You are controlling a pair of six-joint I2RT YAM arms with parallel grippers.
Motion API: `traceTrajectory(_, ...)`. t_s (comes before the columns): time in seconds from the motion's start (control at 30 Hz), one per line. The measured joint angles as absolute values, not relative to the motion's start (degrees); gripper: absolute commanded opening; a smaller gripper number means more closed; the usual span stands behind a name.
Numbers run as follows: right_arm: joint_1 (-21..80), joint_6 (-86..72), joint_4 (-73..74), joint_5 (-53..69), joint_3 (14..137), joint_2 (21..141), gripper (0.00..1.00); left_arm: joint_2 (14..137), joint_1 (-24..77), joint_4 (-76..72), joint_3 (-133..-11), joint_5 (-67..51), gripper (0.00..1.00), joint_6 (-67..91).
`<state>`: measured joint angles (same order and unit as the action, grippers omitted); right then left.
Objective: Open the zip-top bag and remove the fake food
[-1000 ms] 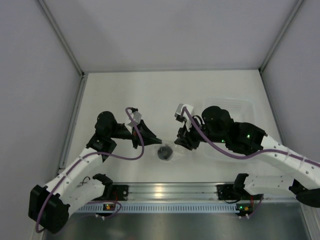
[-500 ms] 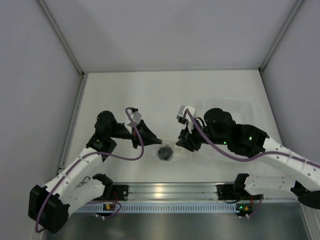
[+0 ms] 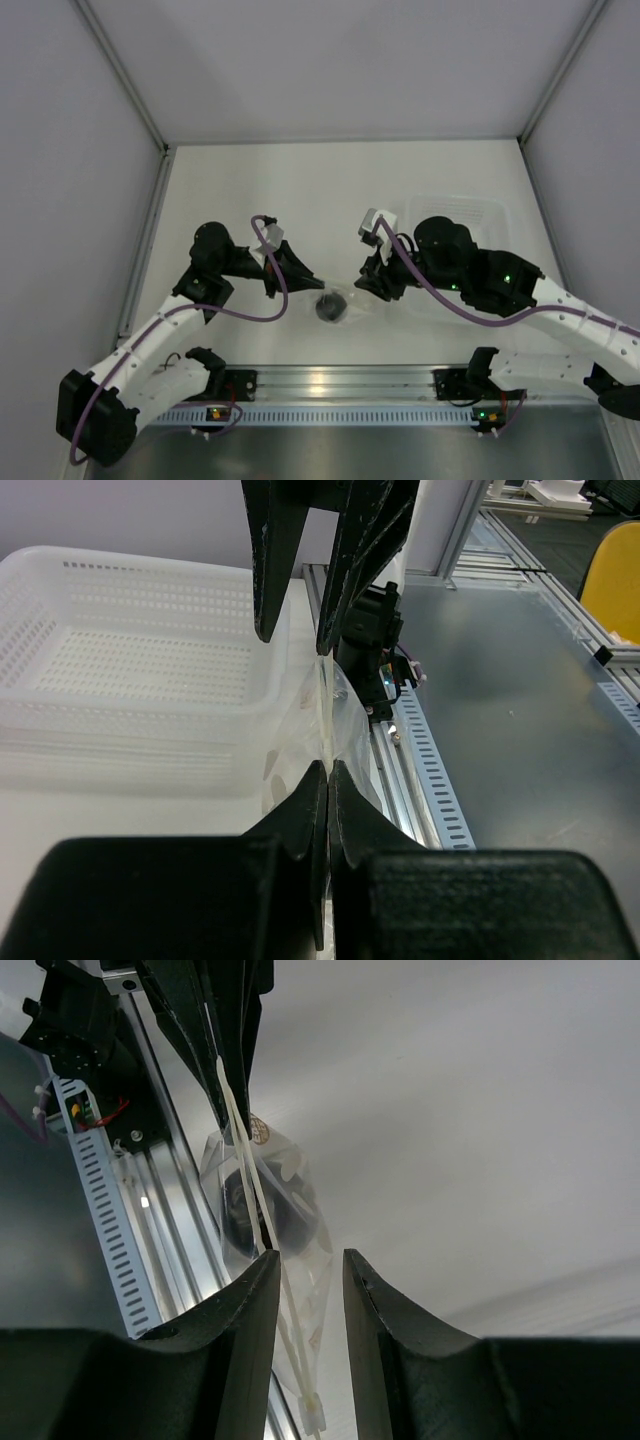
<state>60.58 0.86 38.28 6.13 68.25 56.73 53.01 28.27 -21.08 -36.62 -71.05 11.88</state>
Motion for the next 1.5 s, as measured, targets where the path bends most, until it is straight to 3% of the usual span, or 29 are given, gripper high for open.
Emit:
traceTrajectory(0.83,60.58,1.50,37.50,12.82,66.26,59.35,0.33,51.13,28.58,-21.08,-36.62,-69.60,0.00,11.84)
traceTrajectory(1.07,60.58,2.17,37.41,13.58,65.56,59.92,0.00,51.13,28.60,-21.06,-36.62,-69.65,0.00,11.84)
traceTrajectory(1.2,60.58,2.22,37.30,13.37,65.56,59.94,0.00,51.16,28.62,-21.06,-36.62,-69.67,0.00,11.86)
traceTrajectory(1.3,60.58,2.17,37.21,12.91,65.56,59.94,0.00,51.29,28.64,-21.30,-36.64,-68.69,0.46,12.14)
traceTrajectory(1.33,60.58,2.13,37.12,12.51,65.56,60.01,0.00,51.33,28.69,-21.41,-36.64,-67.29,0.69,12.34)
traceTrajectory(1.4,60.58,1.85,36.73,11.33,65.58,60.34,0.00,51.55,28.69,-21.67,-36.67,-63.79,0.93,13.10)
traceTrajectory(1.43,60.58,1.63,36.53,10.35,65.65,60.71,0.00,51.70,28.73,-21.87,-36.67,-61.45,0.98,13.72)
traceTrajectory(1.5,60.58,0.89,36.25,8.43,65.69,61.67,0.00,51.92,28.73,-21.82,-36.67,-57.49,0.98,15.03)
